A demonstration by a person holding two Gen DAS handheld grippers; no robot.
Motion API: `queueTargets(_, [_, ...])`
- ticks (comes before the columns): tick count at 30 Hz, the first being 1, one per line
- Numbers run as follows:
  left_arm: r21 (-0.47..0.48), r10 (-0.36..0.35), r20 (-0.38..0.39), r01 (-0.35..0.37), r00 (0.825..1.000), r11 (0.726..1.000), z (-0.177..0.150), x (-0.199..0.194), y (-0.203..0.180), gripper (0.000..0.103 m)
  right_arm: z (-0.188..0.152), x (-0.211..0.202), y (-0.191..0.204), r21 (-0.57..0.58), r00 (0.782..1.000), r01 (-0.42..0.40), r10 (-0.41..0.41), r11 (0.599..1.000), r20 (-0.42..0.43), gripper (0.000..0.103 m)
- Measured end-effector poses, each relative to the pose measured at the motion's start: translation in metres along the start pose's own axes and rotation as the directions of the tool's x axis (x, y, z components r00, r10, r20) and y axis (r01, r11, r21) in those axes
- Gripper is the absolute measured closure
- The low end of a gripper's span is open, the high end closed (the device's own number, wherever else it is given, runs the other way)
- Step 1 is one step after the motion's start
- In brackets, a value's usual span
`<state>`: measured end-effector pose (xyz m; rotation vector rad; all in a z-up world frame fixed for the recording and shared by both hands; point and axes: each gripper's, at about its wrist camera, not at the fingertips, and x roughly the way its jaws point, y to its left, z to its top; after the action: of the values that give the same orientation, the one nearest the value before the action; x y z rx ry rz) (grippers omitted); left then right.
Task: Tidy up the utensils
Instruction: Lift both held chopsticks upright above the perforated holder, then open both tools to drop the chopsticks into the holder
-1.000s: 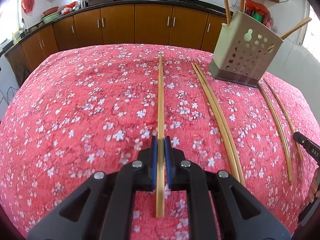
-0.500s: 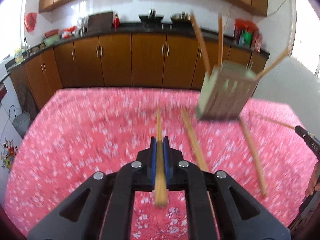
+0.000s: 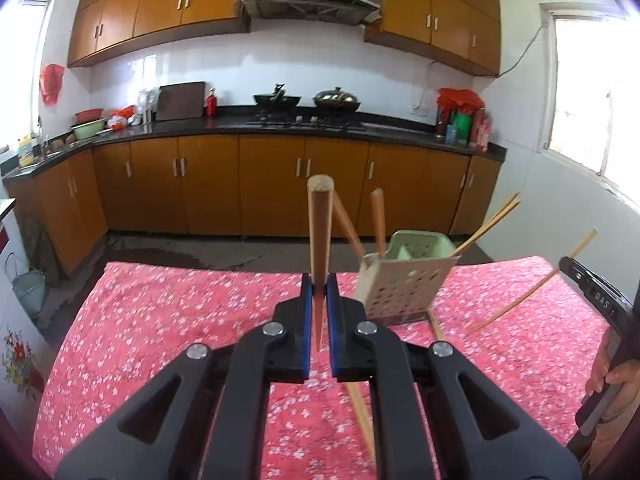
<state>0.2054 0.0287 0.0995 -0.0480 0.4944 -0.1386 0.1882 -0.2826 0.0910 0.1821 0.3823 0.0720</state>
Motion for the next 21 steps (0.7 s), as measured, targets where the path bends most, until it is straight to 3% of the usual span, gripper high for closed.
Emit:
queueTargets(7, [0.036, -0.111, 0.065, 0.109, 0.992, 0.993, 0.034, -0.016, -0.037, 0.095, 0.049, -0.026, 0.022, 0.002, 0.983, -0.143, 0.142, 0.990, 0.117, 0.095])
queueTargets(14, [-0.002, -0.115, 0.183, 0.117, 0.976, 0.993, 0.078, -0.014, -0.057, 0.095, 0.081, -0.016, 0.048, -0.019, 0.957, -0.166, 0.166, 0.986, 0.239, 0.095])
queueTargets(21, [-0.025, -0.115, 0.165, 0.121, 0.980, 0.992, 0.087, 0.035, -0.063, 0.095, 0.069, 0.043, 0.059, -0.033, 0.978, -0.109, 0.114, 0.993, 0.175, 0.095])
